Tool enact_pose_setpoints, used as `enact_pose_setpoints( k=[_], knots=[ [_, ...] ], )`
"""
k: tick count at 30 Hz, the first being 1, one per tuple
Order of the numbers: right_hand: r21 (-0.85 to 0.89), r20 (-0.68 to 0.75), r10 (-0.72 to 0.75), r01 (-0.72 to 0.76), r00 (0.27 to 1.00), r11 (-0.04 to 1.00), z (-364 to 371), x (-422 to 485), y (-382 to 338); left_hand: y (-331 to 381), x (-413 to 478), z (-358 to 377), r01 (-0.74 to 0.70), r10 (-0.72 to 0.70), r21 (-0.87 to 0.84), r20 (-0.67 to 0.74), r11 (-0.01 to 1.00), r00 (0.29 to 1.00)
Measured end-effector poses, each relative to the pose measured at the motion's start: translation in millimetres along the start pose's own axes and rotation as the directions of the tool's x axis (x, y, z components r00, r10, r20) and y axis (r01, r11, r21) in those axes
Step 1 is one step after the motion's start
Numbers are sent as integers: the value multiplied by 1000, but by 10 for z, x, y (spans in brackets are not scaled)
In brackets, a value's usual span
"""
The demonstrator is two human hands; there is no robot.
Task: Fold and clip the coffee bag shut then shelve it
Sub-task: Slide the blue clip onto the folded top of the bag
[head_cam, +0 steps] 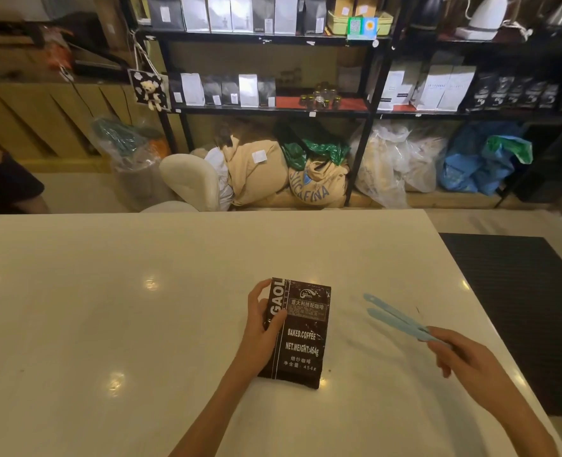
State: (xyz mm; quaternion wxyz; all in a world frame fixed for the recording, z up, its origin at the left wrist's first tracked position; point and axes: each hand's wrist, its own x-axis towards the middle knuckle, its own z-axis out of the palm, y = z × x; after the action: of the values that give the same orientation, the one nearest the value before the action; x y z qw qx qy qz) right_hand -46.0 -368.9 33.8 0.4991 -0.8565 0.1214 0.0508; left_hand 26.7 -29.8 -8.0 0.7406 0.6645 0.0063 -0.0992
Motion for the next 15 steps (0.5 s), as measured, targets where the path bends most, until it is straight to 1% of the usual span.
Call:
enact_pose_setpoints(
  k=[2, 4, 9, 12, 15],
  knots=[
    [-13, 28, -2, 2, 1000, 1000, 103, 112, -14, 15, 9, 33, 15, -15, -18, -17, 1000, 1000],
    [12, 48, -34, 33, 998, 999, 311, 239, -136, 17, 15, 66, 30, -31, -27, -27, 999, 999],
    [66, 152, -171, 163, 974, 984, 814, 450, -546, 4, -2, 102, 51, -52, -22, -36, 998, 998],
    [178, 142, -144, 118, 979, 977, 992, 488, -648, 8, -15, 108, 63, -64, -22, -32, 998, 997],
    [253, 136, -62, 26, 989, 967, 1123, 495, -718, 7, -16, 122, 88, -88, -8, -27, 996, 996]
  ],
)
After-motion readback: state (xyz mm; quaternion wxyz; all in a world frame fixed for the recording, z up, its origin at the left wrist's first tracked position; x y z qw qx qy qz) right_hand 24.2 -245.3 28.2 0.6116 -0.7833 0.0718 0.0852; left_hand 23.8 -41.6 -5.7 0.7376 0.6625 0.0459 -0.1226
